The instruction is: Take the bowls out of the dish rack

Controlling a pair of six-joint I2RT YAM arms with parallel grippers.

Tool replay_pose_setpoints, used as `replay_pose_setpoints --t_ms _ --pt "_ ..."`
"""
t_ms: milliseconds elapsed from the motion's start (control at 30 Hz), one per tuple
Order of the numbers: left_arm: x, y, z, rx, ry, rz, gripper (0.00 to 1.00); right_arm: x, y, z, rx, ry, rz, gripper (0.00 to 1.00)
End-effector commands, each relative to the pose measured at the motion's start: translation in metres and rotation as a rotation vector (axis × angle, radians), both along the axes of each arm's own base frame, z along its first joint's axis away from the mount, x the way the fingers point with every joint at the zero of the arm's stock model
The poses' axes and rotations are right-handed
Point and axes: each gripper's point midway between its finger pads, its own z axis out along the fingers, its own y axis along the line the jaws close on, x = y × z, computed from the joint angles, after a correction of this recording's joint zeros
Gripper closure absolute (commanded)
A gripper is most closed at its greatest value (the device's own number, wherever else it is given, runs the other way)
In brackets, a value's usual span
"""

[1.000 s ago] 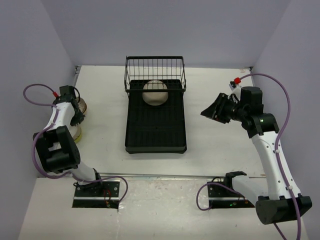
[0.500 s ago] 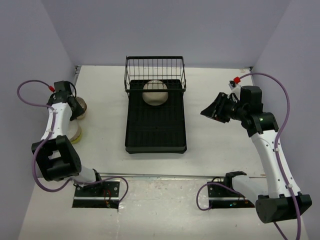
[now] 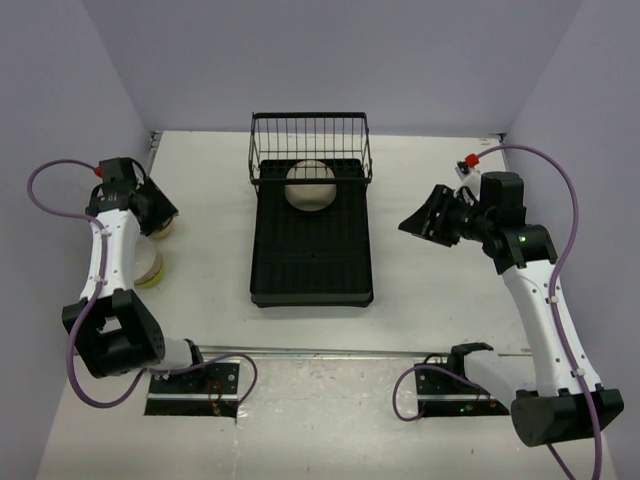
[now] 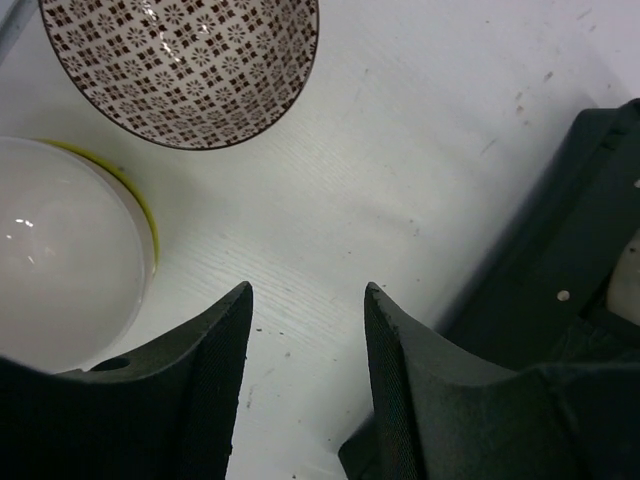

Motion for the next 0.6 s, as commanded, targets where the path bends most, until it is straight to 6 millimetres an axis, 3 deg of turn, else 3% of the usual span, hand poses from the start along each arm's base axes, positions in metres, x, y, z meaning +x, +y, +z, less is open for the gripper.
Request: replay_pose_setpoints --t_ms 0,267,567 --pt "0.009 -0.019 0.028 -0.093 -0.107 -0.033 0.5 -0.004 0.004 0.009 0.0 -0.043 0.048 0.51" --pt "0.014 -0.054 0.028 -0.26 -0.173 -0.114 0.56 -0.011 0.005 0.001 -0.006 -0.033 0.071 0.74" --pt "0.027 -0.105 0.05 -0.388 -0.296 -0.271 0.58 -0.02 0.01 -0.008 -0.001 -0.057 0.136 0.97"
